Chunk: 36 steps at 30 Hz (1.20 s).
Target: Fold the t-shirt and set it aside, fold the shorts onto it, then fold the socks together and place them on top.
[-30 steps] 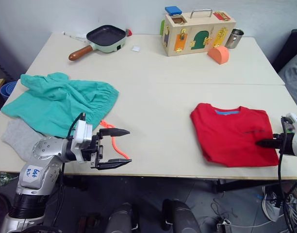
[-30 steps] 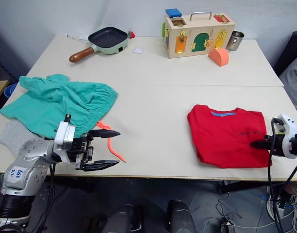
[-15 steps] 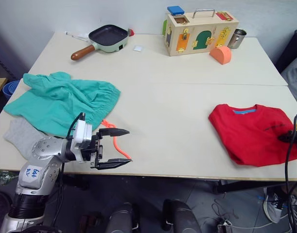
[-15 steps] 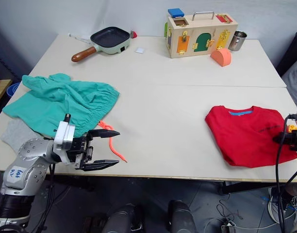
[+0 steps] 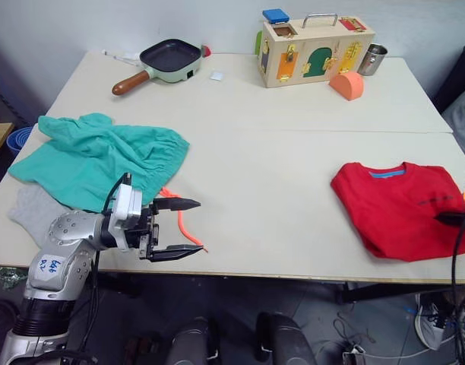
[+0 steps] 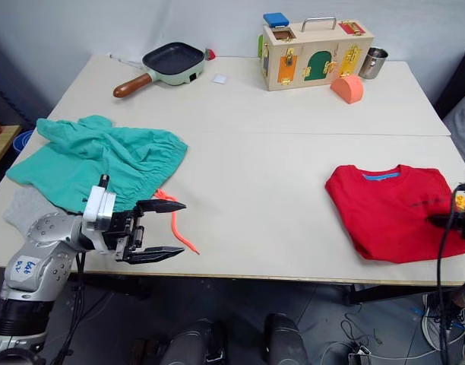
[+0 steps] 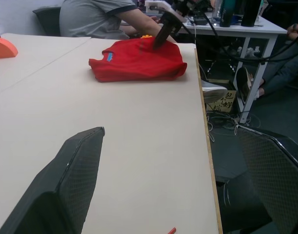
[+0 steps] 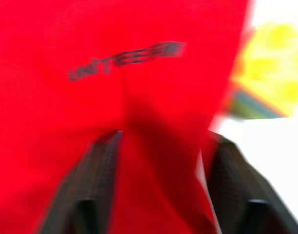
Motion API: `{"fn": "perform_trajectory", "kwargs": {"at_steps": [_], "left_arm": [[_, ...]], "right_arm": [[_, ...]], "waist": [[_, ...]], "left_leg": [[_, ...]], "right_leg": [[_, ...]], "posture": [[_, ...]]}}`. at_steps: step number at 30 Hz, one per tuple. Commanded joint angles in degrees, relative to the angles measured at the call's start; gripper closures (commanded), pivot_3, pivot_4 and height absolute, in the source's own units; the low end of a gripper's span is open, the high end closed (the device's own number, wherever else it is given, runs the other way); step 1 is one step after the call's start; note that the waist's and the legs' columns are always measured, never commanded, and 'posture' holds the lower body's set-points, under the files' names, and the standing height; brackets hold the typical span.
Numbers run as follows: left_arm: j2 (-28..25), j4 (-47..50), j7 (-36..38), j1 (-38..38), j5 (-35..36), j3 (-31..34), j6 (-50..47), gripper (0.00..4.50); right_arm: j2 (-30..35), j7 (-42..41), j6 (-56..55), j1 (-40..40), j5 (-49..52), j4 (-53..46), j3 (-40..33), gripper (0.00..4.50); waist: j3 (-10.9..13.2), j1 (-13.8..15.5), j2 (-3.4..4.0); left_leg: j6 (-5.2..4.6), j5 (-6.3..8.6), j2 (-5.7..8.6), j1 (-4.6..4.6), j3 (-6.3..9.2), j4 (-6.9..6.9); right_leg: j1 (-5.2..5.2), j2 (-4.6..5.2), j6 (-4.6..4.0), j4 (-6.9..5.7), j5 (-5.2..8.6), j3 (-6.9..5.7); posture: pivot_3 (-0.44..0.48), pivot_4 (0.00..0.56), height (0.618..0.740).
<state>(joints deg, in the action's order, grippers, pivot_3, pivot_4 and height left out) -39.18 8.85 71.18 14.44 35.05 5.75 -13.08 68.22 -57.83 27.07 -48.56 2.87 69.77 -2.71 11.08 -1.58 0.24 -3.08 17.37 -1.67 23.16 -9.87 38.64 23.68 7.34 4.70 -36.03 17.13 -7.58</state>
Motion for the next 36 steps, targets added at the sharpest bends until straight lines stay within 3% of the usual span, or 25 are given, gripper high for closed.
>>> {"fn": "perform_trajectory", "kwargs": {"at_steps": [1,2,7,13,17,20,24,28,32,36], "left_arm": [[-1.24,-0.2,1.15,0.46,-0.38,0.93,0.84,0.0],[-1.49,-0.49,1.31,0.45,-0.39,1.18,0.84,0.0],[-2.74,-1.37,1.43,-0.75,-0.44,2.98,0.99,0.0],[-3.98,-0.14,0.92,-3.51,0.11,5.86,0.99,0.0],[-5.86,2.83,-0.56,-10.73,0.98,11.66,0.13,0.0],[-6.54,3.72,-1.62,-16.45,1.38,15.58,-0.9,0.0],[-4.71,1.11,-5.24,-21.28,-0.4,21.47,2.6,0.0],[-1.86,-0.71,-10.15,-30.19,-1.68,30.11,4.26,0.0],[4.43,-1.51,-17.23,-41.34,-1.14,41.13,4.68,0.0],[9.68,-0.12,-21.76,-48.71,-1.06,46.1,4.44,0.0]], "right_arm": [[4.03,-0.36,-10.76,1.47,-0.29,-1.86,-2.37,0.42],[4.36,-2.41,-14.57,2.13,0.6,-2.62,-3.35,0.05],[2.06,-12.46,-26.5,5.58,6.86,-7.47,-9.64,0.02],[-6.07,-13.82,-33.6,15.28,13.03,-19.22,-14.55,0.02],[-18.25,-16.12,-33.84,28.68,23.92,-45.07,-17.27,0.02],[-23.46,-15.31,-33.22,35.38,26.35,-57.21,-16.24,0.02],[-29.01,-16.16,-41.45,40.99,24.49,-61.27,-14.68,0.02],[-32.77,-17.95,-41.94,45.88,27.89,-67.91,-12.39,0.02],[-35.36,-20.83,-47.88,50.94,27.88,-71.05,-10.59,0.02],[-36.32,-27.07,-50.62,53.01,31.65,-70.04,-9.74,0.02]], "waist": [[-0.01,-0.17,0.02],[-0.01,-0.2,0.02],[-0.02,-0.92,0.04],[-0.02,-0.89,0.03],[-0.02,-0.42,0.03],[-0.02,-0.02,0.18],[-0.1,0.43,0.02],[-0.15,0.18,-0.06],[-0.17,-0.5,-0.17],[-0.29,-0.11,-0.47]], "left_leg": [[0.0,0.0,-0.01,-0.01,-0.02,-0.01],[0.01,0.0,-0.02,-0.01,-0.04,0.0],[0.1,-0.05,-0.11,-0.15,-0.15,-0.03],[0.14,-0.06,-0.17,-0.24,-0.14,-0.03],[0.15,-0.05,-0.2,-0.24,-0.08,-0.02],[0.16,-0.06,-0.13,-0.33,-0.05,-0.22],[0.06,-0.06,0.03,-0.45,0.01,-0.35],[0.35,0.25,0.05,-0.82,0.03,-0.55],[0.18,0.18,-0.06,-0.89,0.02,-0.65],[0.35,0.41,-0.05,-1.01,0.02,-0.64]], "right_leg": [[0.0,-0.02,0.0,0.0,0.0,0.02],[0.0,-0.04,0.0,-0.01,0.0,0.03],[0.0,-0.16,0.01,-0.05,0.0,0.18],[-0.08,-0.21,0.0,-0.06,0.0,0.21],[-0.07,-0.2,0.0,-0.07,0.0,0.22],[-0.06,-0.14,-0.01,-0.15,0.01,0.24],[-0.23,0.07,0.0,-0.03,0.0,0.17],[-0.54,0.12,0.01,0.08,-0.01,0.19],[-0.5,0.06,-0.12,0.07,0.07,0.19],[-0.63,0.09,-0.13,0.14,0.07,0.19]], "posture": [[0.0,0.15,0.74],[0.0,0.15,0.74],[0.0,0.15,0.74],[0.0,0.15,0.74],[0.0,0.15,0.74],[0.0,0.15,0.74],[0.0,0.15,0.74],[0.0,0.15,0.74],[0.0,0.15,0.74],[0.0,0.15,0.74]]}}
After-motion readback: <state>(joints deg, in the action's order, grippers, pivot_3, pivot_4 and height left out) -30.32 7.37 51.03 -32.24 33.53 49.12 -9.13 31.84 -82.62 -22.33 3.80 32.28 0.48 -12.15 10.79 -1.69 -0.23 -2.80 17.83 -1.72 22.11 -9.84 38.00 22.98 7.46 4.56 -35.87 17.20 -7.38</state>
